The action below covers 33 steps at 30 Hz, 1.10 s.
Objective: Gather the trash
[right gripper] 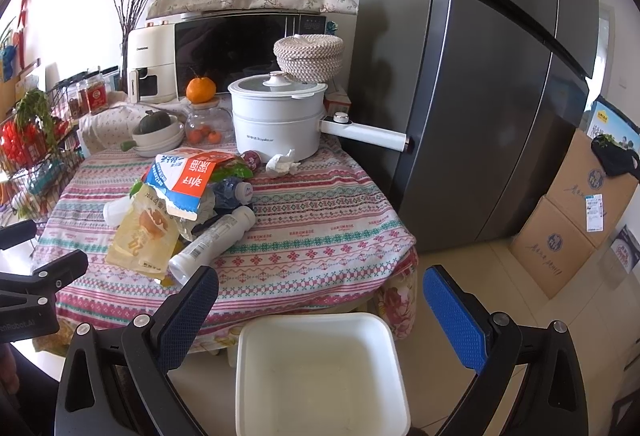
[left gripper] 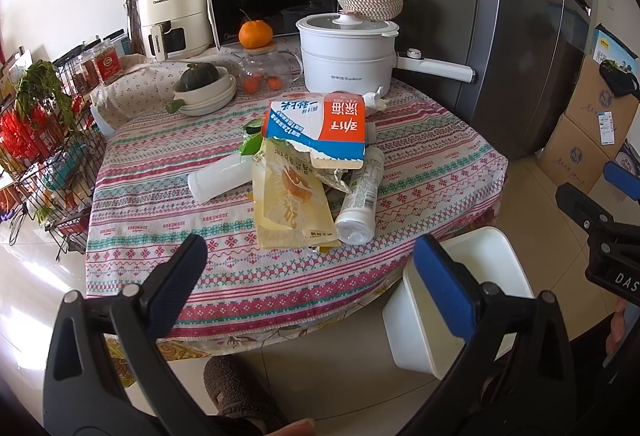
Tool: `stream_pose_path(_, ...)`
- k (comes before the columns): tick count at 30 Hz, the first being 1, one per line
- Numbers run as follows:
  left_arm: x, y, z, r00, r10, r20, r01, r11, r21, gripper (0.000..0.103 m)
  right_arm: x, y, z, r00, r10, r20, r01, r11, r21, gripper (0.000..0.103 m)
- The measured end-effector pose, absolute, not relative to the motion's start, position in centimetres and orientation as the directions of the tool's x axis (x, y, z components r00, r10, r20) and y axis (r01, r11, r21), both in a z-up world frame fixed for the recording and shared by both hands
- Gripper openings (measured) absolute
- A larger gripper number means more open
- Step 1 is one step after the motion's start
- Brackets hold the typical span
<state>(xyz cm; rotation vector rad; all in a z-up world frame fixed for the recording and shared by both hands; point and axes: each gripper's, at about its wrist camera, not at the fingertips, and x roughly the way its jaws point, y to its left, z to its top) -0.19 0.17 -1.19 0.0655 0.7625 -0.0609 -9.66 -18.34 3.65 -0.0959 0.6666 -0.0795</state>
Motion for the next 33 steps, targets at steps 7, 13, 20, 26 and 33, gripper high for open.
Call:
stream_pose_path(7, -0.2, 0.2, -1.2, 0.721, -0.031, -0.692, 0.079, 0.996, 0.037, 0.102, -9.7, -18.3, 3.4, 0.781, -0.101, -0.617, 0.038, 0.993, -0.114, 0.103)
stream_pose_path(13, -0.2, 0.2, -1.2, 0.721, -0.032, -0.693, 0.079, 0.996, 0.036, 0.102, -9.6, -18.3, 3.4, 0.780, -0.105, -0.616, 0.038, 0.992, -0.121, 0.103)
stream_pose_path(20, -0.3, 0.2, -1.2, 0.719, -0.033, -0.695, 0.080, 0.996, 0.036, 0.102, -9.7, -18.3, 3.3, 0.777, -0.109, -0.620, 0.038, 0.991, -0.127, 0.103)
stream_pose_path(26, -0.7, 0.3, -1.4, 0.711, -0.059, -0.701, 0.094, 0.996, 0.011, 0.102, -9.7, -18.3, 3.1, 0.779, -0.110, -0.617, 0.040, 0.991, -0.126, 0.103)
stream_pose_path(33, 0.8, 1.3, -1.0, 0.670, -0.140, -0.729, 0.133, 0.989, -0.068, 0.102, -9.4, -18.3, 3.0, 0.766, -0.120, -0.631, 0.038, 0.989, -0.142, 0.103)
